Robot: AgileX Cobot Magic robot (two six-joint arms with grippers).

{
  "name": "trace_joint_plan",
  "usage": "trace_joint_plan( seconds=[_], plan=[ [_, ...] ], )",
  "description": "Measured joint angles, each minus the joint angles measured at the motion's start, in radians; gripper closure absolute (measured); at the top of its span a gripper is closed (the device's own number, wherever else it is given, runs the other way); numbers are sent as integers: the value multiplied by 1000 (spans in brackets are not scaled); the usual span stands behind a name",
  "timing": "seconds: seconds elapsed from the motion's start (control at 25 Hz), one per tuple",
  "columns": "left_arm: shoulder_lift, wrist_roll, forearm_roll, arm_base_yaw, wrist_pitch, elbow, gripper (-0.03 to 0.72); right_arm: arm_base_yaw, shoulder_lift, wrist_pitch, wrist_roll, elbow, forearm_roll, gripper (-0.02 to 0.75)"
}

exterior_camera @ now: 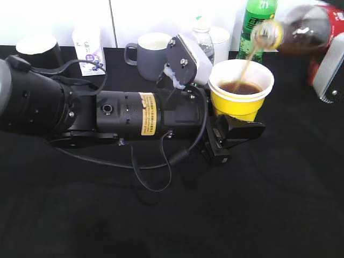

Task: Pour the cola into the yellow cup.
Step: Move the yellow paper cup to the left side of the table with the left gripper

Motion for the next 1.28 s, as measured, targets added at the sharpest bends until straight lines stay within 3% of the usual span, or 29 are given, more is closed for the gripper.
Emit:
trace_joint_plan(
  seconds=[0.12,0.28,0.4,0.84,0.96,1.08,1.28],
  plan=[
    [0,0,0,1,0,0,249,0,0,-8,363,0,-86,237],
    [0,0,1,7,0,0,249,0,-1,-23,1036,0,-94,237],
    [0,0,1,56,1,0,249,0,-1,-23,1402,0,-95,237],
    [-30,0,49,442,37,75,249,0,-1,-29,1455,0,-95,237],
    [8,12,45,508,20,76,249,0,-1,-29,1455,0,-95,237],
    [62,179,-91,520,-11,77,249,0,-1,-29,1455,0,-95,237],
    [196,346,-346,521,-156,77,249,0,-1,-29,1456,0,-95,237]
  ],
)
